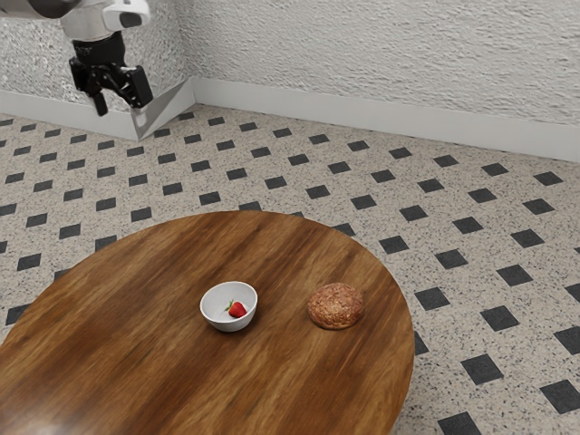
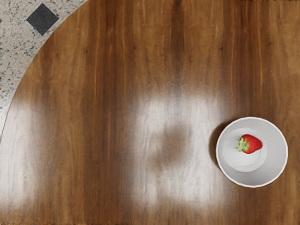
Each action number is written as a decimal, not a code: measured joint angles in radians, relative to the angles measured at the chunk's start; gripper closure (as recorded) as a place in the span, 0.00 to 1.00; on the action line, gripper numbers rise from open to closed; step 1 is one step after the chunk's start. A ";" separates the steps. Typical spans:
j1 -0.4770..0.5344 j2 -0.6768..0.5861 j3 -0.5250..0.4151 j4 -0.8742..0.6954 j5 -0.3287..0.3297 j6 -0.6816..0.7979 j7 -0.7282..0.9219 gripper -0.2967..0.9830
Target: Take strawberry from the bowl
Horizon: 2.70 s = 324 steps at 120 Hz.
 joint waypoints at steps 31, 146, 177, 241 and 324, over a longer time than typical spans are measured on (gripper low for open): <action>0.015 0.051 -0.012 0.045 -0.049 0.009 -0.085 0.23; -0.211 0.339 0.092 -0.410 -0.358 0.642 -1.018 0.23; -0.225 0.244 0.092 -0.579 -0.314 0.737 -1.153 0.23; -0.264 0.204 0.072 -0.708 -0.257 0.896 -1.302 0.26; -0.271 0.238 0.045 -0.747 -0.271 0.995 -1.353 0.41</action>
